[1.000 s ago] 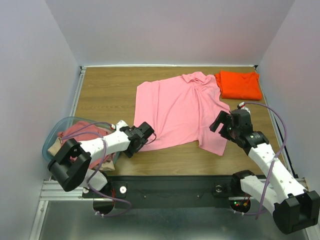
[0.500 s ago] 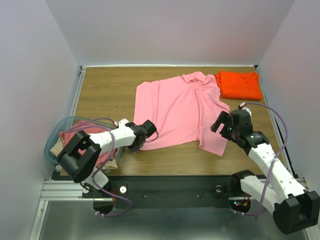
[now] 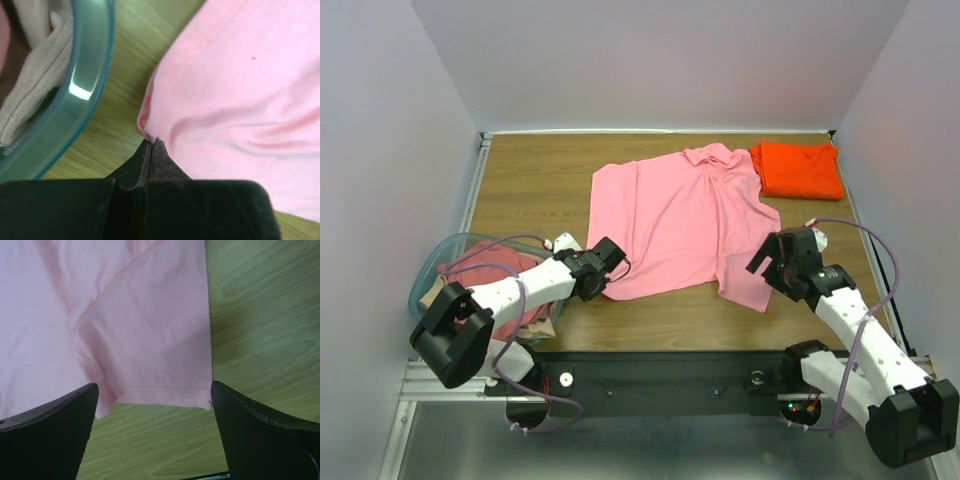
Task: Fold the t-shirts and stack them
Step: Flatten the tshirt out
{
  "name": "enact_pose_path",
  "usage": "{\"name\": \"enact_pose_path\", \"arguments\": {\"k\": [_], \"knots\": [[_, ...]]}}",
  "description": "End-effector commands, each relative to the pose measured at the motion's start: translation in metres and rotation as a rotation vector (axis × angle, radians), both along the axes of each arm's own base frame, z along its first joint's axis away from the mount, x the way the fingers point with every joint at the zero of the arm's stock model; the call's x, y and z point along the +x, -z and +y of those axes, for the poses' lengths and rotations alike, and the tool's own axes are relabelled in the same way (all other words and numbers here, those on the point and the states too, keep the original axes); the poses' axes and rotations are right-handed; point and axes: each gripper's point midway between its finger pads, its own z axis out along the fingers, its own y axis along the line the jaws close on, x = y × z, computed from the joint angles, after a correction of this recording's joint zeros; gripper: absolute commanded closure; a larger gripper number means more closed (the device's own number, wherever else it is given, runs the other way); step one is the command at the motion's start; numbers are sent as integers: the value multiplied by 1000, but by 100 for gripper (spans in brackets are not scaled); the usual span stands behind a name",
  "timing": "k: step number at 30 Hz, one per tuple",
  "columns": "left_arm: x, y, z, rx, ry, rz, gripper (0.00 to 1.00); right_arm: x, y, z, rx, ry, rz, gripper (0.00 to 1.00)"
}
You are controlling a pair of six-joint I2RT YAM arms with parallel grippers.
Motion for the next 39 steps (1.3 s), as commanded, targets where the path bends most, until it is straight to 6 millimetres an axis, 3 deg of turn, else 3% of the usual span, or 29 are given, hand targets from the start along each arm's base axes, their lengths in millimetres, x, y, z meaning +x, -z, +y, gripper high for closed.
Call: {"name": "enact_pose_path", "arguments": {"k": [1, 6, 15, 17, 20, 21, 24, 27, 28, 32, 39], "knots": [[13, -26, -4, -26, 31, -93, 100, -21, 32, 1, 47, 81, 112, 0], [17, -38, -4, -47, 38, -139, 100, -26, 45, -1, 60, 150, 153, 5], [17, -41, -4, -83, 45, -177, 100, -32, 86, -1, 52, 175, 235, 25], [16, -40, -4, -83, 44, -172, 100, -35, 92, -1, 49, 171, 252, 32], [14, -37, -3, -83, 44, -167, 100, -32, 98, -1, 46, 164, 250, 52], [14, -38, -4, -86, 44, -168, 100, -27, 96, -1, 43, 164, 228, 63], [15, -40, -5, -88, 51, -172, 100, -15, 85, 2, 61, 154, 172, 74], [16, -44, -5, -93, 53, -184, 100, 4, 59, 2, 70, 159, 48, 90], [16, -47, -4, -94, 51, -189, 100, 11, 47, -1, 67, 171, -5, 100], [14, -49, -3, -106, 44, -198, 100, 14, 31, -1, 73, 153, -66, 100], [10, -49, -1, -122, 48, -200, 100, -8, 60, 0, 80, 145, 30, 100]]}}
